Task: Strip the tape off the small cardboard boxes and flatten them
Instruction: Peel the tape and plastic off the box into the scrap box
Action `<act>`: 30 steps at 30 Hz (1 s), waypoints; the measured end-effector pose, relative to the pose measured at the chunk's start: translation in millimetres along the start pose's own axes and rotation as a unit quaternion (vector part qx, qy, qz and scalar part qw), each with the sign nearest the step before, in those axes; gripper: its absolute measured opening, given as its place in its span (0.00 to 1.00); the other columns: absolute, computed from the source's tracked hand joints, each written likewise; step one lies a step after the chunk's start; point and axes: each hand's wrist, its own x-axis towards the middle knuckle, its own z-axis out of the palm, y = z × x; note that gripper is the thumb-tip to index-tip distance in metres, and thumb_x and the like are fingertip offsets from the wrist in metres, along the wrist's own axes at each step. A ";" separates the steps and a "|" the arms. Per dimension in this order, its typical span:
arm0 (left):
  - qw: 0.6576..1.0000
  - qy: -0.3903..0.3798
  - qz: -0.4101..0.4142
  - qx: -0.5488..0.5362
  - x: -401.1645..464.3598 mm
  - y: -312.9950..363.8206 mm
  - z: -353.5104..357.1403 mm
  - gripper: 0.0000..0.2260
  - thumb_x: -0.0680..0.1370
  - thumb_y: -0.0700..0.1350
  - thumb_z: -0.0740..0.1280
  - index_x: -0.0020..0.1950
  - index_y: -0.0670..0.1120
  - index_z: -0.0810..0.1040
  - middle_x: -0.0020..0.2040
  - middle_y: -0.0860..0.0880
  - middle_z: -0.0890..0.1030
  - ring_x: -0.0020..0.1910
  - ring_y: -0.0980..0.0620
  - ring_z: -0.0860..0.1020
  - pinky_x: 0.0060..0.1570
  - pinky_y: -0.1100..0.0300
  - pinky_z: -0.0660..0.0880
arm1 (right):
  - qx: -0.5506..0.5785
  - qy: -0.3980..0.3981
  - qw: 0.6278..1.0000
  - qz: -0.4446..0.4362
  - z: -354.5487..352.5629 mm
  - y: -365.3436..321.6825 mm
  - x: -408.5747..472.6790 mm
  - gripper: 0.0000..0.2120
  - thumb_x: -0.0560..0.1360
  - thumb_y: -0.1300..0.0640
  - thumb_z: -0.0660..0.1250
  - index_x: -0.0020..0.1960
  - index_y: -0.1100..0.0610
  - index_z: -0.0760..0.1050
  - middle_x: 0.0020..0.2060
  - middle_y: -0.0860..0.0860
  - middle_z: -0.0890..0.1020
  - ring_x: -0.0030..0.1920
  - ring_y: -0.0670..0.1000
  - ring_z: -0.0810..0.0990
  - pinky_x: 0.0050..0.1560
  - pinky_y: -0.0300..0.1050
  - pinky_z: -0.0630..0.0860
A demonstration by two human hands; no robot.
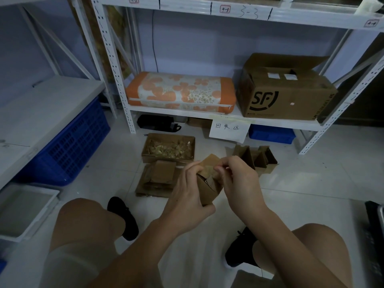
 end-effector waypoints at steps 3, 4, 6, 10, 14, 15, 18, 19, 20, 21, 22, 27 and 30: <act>0.999 -0.006 -0.021 -0.029 -1.0 -3.3 0.5 0.41 0.68 0.46 0.77 0.70 0.62 0.54 0.76 0.63 0.54 0.73 0.56 0.63 0.64 0.57 0.72 | 0.018 -0.044 0.999 -0.007 -0.3 -1.2 -2.4 0.11 0.79 0.60 0.70 0.61 0.53 0.78 0.45 0.45 0.80 0.45 0.44 0.79 0.47 0.46 0.81; 0.999 -0.006 -0.022 -0.030 -0.9 -4.1 0.2 0.41 0.68 0.46 0.77 0.70 0.62 0.54 0.76 0.63 0.54 0.73 0.55 0.64 0.63 0.57 0.72 | 0.026 -0.060 0.998 -0.012 -0.3 -1.4 -2.2 0.15 0.78 0.60 0.71 0.63 0.51 0.78 0.45 0.44 0.80 0.46 0.44 0.79 0.48 0.46 0.80; 0.999 -0.005 -0.020 -0.032 -0.4 -5.8 -0.7 0.41 0.68 0.46 0.77 0.71 0.62 0.54 0.76 0.63 0.54 0.73 0.55 0.65 0.63 0.57 0.73 | 0.032 -0.074 0.997 -0.020 1.1 -1.8 -1.5 0.12 0.76 0.61 0.74 0.58 0.50 0.81 0.44 0.42 0.78 0.45 0.44 0.78 0.47 0.46 0.80; 0.999 -0.001 -0.012 -0.043 1.9 -8.7 -4.2 0.41 0.68 0.45 0.76 0.70 0.63 0.55 0.74 0.65 0.54 0.73 0.55 0.64 0.64 0.55 0.74 | 0.098 -0.112 0.988 0.037 -1.3 -4.2 2.1 0.08 0.78 0.58 0.72 0.54 0.48 0.86 0.47 0.42 0.78 0.50 0.44 0.78 0.53 0.43 0.77; 0.999 0.001 -0.004 -0.053 1.0 -13.2 -6.3 0.41 0.67 0.46 0.77 0.70 0.62 0.55 0.74 0.64 0.54 0.74 0.57 0.63 0.66 0.55 0.72 | 0.164 -0.177 0.968 0.068 -10.0 -10.0 6.1 0.09 0.81 0.52 0.66 0.55 0.49 0.85 0.48 0.42 0.81 0.53 0.42 0.78 0.52 0.34 0.73; 0.999 0.005 0.000 -0.052 0.5 -13.6 -6.3 0.40 0.66 0.48 0.76 0.71 0.61 0.55 0.75 0.63 0.55 0.74 0.57 0.62 0.67 0.56 0.71 | 0.177 -0.171 0.966 0.076 -11.2 -10.8 7.0 0.09 0.80 0.52 0.67 0.55 0.50 0.85 0.48 0.43 0.82 0.52 0.42 0.79 0.51 0.32 0.73; 0.998 0.029 0.014 -0.051 -0.1 -11.2 -6.3 0.39 0.65 0.51 0.74 0.71 0.58 0.57 0.75 0.59 0.57 0.74 0.56 0.63 0.67 0.58 0.69 | 0.116 -0.126 0.981 0.095 -7.2 -8.0 5.6 0.09 0.76 0.51 0.74 0.56 0.45 0.85 0.49 0.41 0.80 0.51 0.43 0.76 0.51 0.33 0.71; 0.998 0.043 0.020 -0.045 0.2 -9.6 -6.3 0.38 0.65 0.51 0.73 0.71 0.56 0.58 0.75 0.58 0.58 0.74 0.56 0.63 0.67 0.58 0.69 | 0.106 -0.118 0.981 0.107 -5.2 -7.8 4.3 0.10 0.74 0.50 0.76 0.55 0.45 0.85 0.50 0.41 0.79 0.53 0.44 0.75 0.53 0.35 0.71; 0.998 0.055 0.026 -0.035 0.5 -8.0 -6.3 0.38 0.65 0.50 0.74 0.71 0.55 0.59 0.75 0.57 0.58 0.74 0.55 0.64 0.66 0.58 0.70 | 0.110 -0.110 0.981 0.118 -2.7 -8.1 2.6 0.11 0.73 0.49 0.77 0.55 0.45 0.85 0.51 0.41 0.78 0.55 0.45 0.75 0.56 0.37 0.72; 0.997 0.066 0.033 -0.022 0.9 -6.9 -5.7 0.39 0.65 0.49 0.75 0.71 0.54 0.59 0.75 0.56 0.59 0.74 0.54 0.64 0.67 0.56 0.70 | 0.117 -0.097 0.981 0.122 0.1 -9.5 0.6 0.10 0.72 0.50 0.77 0.54 0.45 0.86 0.51 0.42 0.78 0.56 0.46 0.75 0.57 0.38 0.72; 0.996 0.077 0.043 -0.005 1.2 -6.8 -4.3 0.39 0.65 0.47 0.76 0.72 0.53 0.60 0.75 0.55 0.59 0.74 0.53 0.64 0.68 0.54 0.70 | 0.116 -0.079 0.983 0.119 3.2 -11.6 -1.6 0.09 0.72 0.51 0.77 0.52 0.46 0.87 0.51 0.42 0.79 0.57 0.44 0.73 0.58 0.37 0.70; 0.995 0.082 0.057 0.026 3.4 -8.9 -0.4 0.41 0.66 0.48 0.81 0.72 0.51 0.61 0.76 0.53 0.61 0.75 0.52 0.66 0.71 0.48 0.69 | 0.053 -0.047 0.994 0.089 11.2 -23.5 -4.3 0.04 0.76 0.58 0.71 0.44 0.50 0.81 0.43 0.41 0.80 0.49 0.44 0.75 0.50 0.44 0.75; 0.997 0.058 0.053 -0.007 2.4 -11.3 -8.3 0.39 0.68 0.49 0.80 0.72 0.53 0.60 0.77 0.58 0.60 0.75 0.58 0.63 0.71 0.54 0.69 | 0.068 -0.017 0.990 0.121 1.6 -23.0 4.7 0.04 0.81 0.56 0.66 0.47 0.53 0.74 0.38 0.45 0.80 0.39 0.44 0.79 0.42 0.52 0.80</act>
